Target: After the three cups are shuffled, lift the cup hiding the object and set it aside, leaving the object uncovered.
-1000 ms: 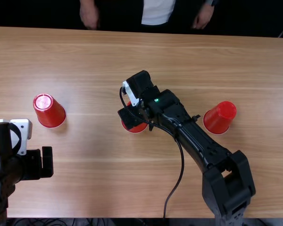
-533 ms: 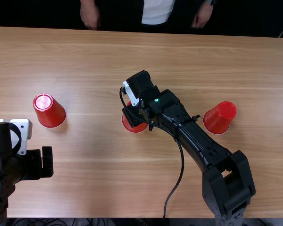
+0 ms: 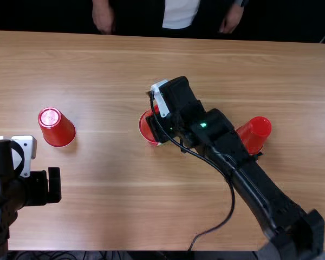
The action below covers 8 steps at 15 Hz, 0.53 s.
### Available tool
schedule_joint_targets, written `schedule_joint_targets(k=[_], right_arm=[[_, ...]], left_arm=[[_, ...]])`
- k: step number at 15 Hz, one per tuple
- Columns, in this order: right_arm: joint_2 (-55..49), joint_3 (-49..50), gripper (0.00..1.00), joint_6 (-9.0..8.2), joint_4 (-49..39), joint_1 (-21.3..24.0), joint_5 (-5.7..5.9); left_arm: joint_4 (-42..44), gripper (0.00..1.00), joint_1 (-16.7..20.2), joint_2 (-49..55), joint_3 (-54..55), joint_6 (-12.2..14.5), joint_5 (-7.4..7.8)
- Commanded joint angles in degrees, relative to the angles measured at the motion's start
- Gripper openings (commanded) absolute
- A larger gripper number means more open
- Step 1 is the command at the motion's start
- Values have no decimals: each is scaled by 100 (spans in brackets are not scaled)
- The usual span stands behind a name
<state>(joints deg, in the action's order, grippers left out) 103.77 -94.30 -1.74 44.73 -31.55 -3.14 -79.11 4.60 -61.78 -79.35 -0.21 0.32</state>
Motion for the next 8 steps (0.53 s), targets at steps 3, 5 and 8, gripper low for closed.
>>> schedule_joint_targets(k=[3, 5, 8], right_arm=[[-832, 615, 0, -206, -37, 641, 29], [-1183, 1125, 0, -195, -48, 975, 29], [-1473, 1880, 0, -174, -58, 1371, 18]], left_arm=[[33, 100, -73, -36, 227, 31, -21], [33, 100, -170, -45, 227, 31, -21], [43, 100, -293, -247, 218, 21, -21]])
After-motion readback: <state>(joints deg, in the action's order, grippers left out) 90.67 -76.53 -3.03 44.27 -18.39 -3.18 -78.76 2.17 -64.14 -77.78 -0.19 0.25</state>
